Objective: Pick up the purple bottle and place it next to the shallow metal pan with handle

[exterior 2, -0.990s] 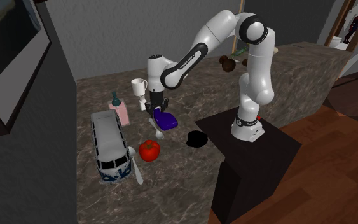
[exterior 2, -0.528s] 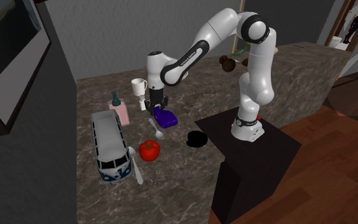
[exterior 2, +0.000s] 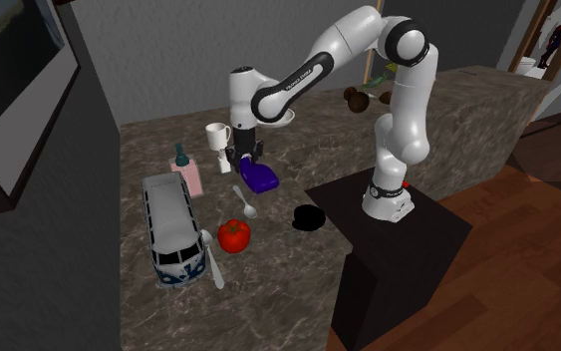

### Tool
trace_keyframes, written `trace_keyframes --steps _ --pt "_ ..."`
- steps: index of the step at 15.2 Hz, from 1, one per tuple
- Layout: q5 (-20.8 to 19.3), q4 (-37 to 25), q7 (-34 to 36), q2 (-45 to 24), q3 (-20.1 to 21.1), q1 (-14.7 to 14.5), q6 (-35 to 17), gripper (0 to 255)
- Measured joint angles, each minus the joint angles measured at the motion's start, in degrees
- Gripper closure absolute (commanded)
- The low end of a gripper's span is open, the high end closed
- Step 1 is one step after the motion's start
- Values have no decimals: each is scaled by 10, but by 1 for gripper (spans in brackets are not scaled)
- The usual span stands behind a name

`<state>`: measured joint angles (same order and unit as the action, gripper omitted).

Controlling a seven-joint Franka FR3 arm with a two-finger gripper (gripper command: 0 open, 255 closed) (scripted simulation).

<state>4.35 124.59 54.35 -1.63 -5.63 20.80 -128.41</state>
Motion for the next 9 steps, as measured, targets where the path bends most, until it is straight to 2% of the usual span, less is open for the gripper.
trace_keyframes --steps 9 --pt "-7 -39 5 29 -1 1 67 255"
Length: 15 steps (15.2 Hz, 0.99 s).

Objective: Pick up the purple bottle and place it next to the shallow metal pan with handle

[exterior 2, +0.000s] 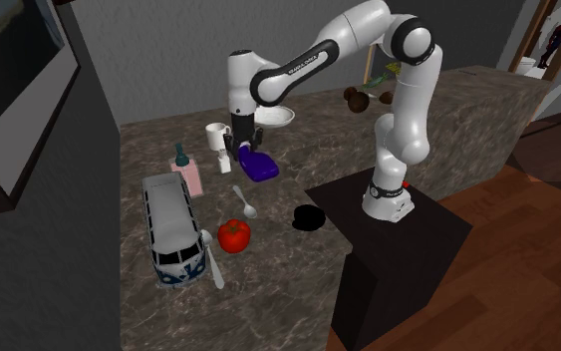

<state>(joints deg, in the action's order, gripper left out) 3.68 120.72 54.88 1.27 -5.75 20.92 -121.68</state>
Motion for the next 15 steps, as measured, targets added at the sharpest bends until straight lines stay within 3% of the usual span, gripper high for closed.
trace_keyframes --steps 3,15 --pt "-1 -4 -15 6 -8 8 11 255" --pt "9 -38 -179 -20 -90 87 30 255"
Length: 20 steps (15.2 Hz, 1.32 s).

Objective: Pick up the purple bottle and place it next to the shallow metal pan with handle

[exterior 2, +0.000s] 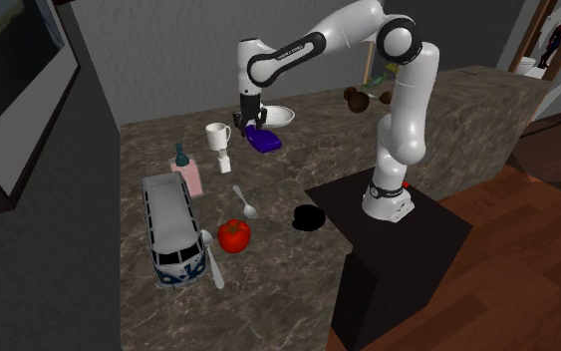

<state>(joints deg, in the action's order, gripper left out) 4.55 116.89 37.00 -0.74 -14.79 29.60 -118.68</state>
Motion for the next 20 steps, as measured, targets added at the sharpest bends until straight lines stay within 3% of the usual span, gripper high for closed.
trace_keyframes --steps 11,20 --pt "42 -135 -160 -104 -63 86 50 255" --pt "59 -111 -186 -138 -64 97 -4 255"
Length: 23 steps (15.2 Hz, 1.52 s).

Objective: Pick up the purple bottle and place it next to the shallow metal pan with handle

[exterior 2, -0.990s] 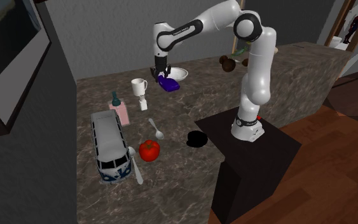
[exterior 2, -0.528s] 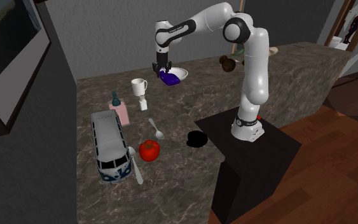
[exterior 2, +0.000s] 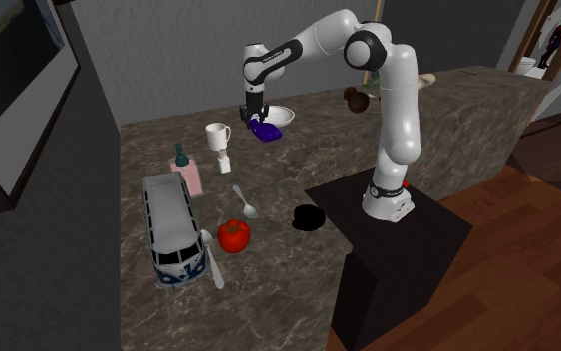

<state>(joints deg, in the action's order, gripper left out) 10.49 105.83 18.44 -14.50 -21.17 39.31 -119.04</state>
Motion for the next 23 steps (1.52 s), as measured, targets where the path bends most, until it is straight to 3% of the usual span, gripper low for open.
trace_keyframes --steps 10,16,17,23 --pt "20 35 -15 -33 7 3 -65 255" --pt "22 41 -18 -37 8 4 -74 255" --pt "22 41 -18 -37 8 4 -74 0" --pt "22 41 -18 -37 8 4 -74 0"
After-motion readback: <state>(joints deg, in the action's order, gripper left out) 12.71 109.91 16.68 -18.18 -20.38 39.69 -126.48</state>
